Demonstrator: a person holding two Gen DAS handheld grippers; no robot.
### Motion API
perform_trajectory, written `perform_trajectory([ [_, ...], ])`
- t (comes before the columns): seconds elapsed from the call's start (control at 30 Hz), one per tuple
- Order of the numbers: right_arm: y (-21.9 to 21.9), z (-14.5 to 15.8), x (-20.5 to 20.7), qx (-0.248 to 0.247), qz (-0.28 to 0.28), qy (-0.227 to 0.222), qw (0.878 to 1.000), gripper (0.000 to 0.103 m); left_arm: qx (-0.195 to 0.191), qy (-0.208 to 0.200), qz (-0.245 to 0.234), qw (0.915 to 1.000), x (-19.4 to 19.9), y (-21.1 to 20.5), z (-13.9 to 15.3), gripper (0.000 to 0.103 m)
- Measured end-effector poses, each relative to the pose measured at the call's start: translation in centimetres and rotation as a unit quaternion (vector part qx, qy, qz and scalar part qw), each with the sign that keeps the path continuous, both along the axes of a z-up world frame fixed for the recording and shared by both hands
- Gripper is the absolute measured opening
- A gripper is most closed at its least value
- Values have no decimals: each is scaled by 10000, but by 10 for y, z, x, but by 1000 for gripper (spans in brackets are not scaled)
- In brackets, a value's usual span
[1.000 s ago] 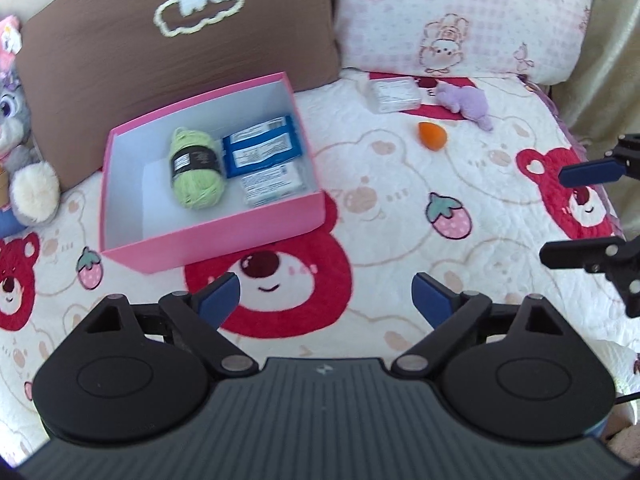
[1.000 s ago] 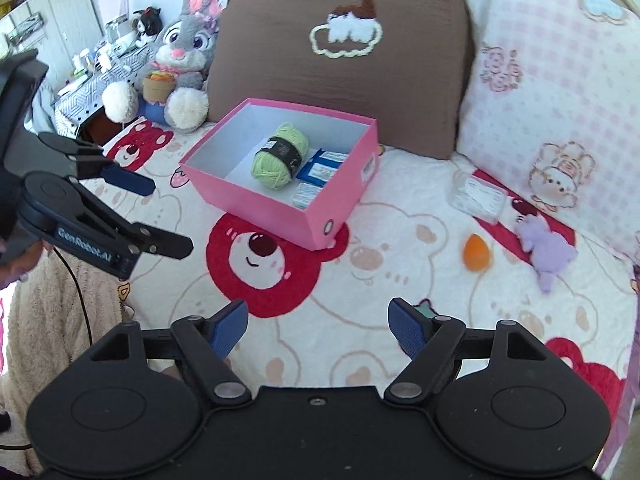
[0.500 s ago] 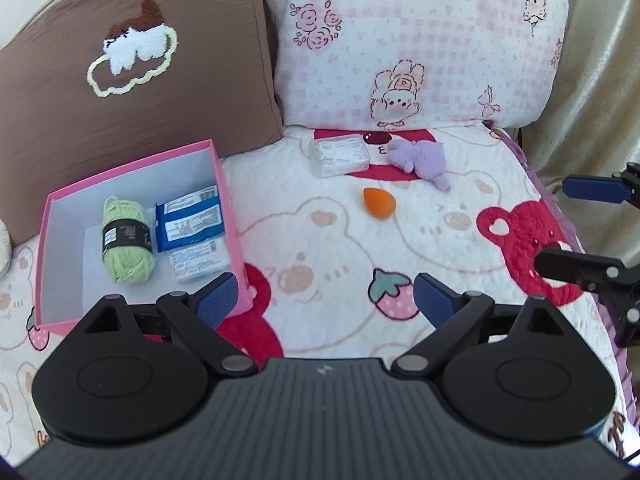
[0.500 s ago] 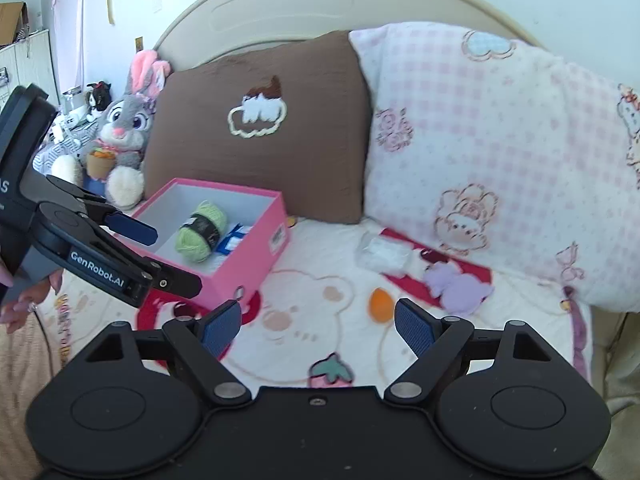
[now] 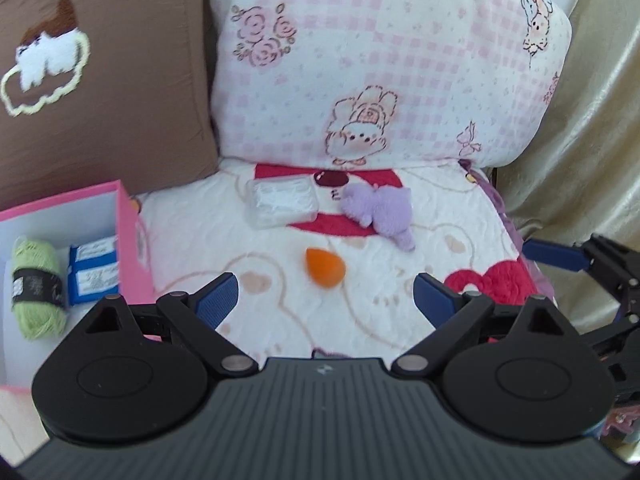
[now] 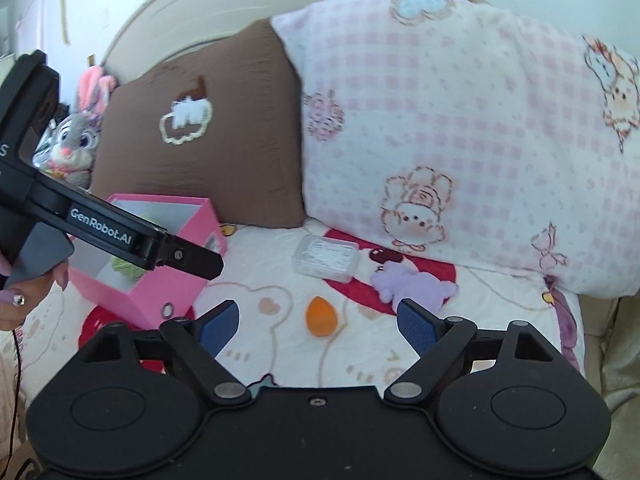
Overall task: Organize objects
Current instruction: 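Move the left tool toward the purple plush toy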
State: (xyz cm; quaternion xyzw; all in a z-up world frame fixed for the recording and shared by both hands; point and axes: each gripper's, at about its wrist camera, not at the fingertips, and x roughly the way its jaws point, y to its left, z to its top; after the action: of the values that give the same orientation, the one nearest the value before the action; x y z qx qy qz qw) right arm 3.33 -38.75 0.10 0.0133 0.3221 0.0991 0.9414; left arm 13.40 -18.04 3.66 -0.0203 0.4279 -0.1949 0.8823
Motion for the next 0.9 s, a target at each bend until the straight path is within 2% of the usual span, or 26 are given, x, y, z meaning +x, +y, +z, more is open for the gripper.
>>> perform_trajectory([
  [0.13, -6, -15, 20, -95, -259, 129, 9995, 89, -549, 36, 125, 9984, 22, -7, -10, 95],
  [0.4, 0, -27, 38, -283, -344, 221, 9988, 89, -877, 183, 62, 9960, 51, -15, -32, 93],
  [0.57, 11, -42, 61, -371, -329, 83, 9987, 89, -815, -164, 106, 9965, 58, -18, -42, 93],
  [0.77, 7, -62, 84, -605, -457, 41, 9971, 89, -927, -110, -76, 9956, 75, -24, -59, 93],
  [0.9, -8, -75, 94, -464, -670, 207, 9965, 89, -1082, 31, 46, 9941, 84, -29, -74, 93],
])
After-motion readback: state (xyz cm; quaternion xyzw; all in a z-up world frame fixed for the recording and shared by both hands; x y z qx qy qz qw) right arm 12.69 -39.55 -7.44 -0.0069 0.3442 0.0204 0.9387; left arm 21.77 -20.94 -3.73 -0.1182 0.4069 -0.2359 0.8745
